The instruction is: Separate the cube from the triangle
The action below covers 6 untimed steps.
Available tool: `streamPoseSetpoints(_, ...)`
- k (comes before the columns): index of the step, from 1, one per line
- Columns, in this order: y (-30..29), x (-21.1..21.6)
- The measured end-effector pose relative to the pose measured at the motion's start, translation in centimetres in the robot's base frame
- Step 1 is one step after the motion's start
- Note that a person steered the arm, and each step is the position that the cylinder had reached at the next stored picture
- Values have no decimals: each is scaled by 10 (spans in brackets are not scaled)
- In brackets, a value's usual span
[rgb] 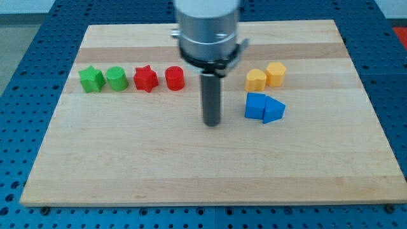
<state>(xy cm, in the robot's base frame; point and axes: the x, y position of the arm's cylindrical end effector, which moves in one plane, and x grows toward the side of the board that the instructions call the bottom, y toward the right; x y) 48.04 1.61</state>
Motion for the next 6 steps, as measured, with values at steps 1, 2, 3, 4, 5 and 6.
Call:
streamPoseSetpoints(1,42,1)
streamPoseSetpoints(2,68,2)
streamPoseSetpoints(3,71,0)
streamPoseSetpoints(4,71,-10)
streamPoseSetpoints(5,71,-28)
streamPoseSetpoints(6,71,-40)
